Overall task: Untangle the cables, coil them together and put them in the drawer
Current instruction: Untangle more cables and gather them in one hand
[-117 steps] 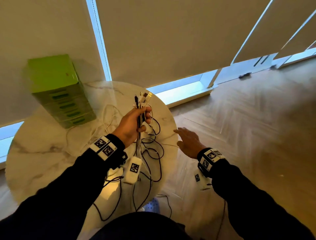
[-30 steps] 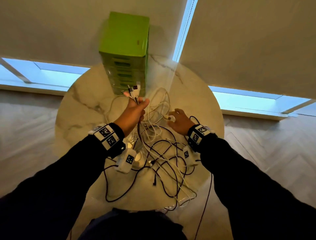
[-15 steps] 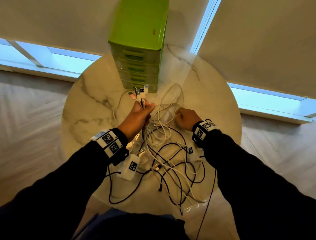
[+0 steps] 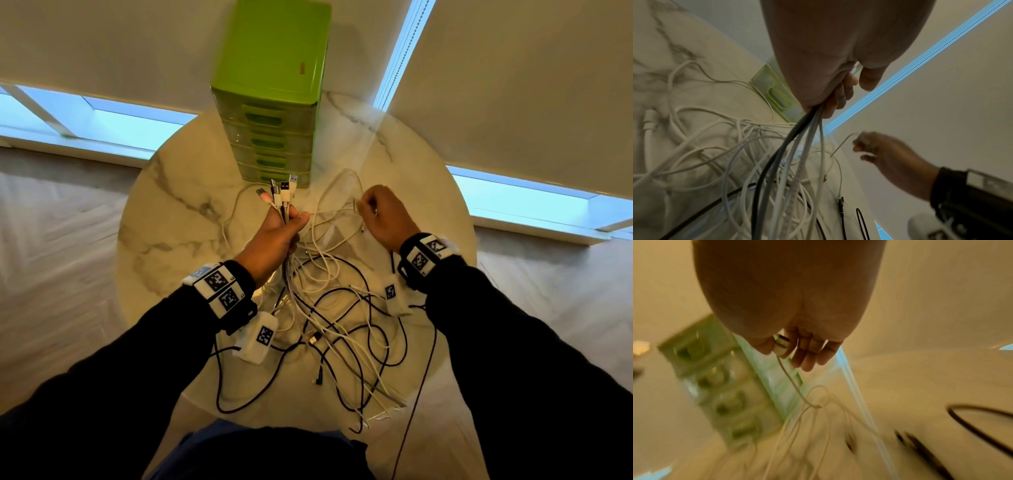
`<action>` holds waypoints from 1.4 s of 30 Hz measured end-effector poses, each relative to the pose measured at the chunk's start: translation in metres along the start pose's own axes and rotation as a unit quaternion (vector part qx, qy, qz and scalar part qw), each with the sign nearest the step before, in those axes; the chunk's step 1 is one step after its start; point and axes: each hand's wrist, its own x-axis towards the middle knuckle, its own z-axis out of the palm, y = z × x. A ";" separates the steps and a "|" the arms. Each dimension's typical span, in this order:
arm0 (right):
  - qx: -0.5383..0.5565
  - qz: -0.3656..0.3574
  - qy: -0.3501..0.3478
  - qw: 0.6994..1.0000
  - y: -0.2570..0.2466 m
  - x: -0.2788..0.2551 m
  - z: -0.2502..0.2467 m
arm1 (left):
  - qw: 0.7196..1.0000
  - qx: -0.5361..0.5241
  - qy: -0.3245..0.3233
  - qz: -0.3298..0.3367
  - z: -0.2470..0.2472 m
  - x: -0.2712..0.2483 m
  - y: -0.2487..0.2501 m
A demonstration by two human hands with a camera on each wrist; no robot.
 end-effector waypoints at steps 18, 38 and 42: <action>0.137 0.044 -0.271 0.952 -0.119 -0.090 -0.006 | 0.996 -0.022 -0.078 0.047 -0.006 -0.053 0.027; 0.011 -0.092 -0.071 0.993 -0.135 -0.110 0.005 | 0.986 -0.148 -0.010 0.079 -0.021 -0.071 0.033; 0.036 -0.105 0.008 0.994 -0.143 -0.102 -0.006 | 0.982 -0.171 -0.011 0.082 -0.019 -0.069 0.032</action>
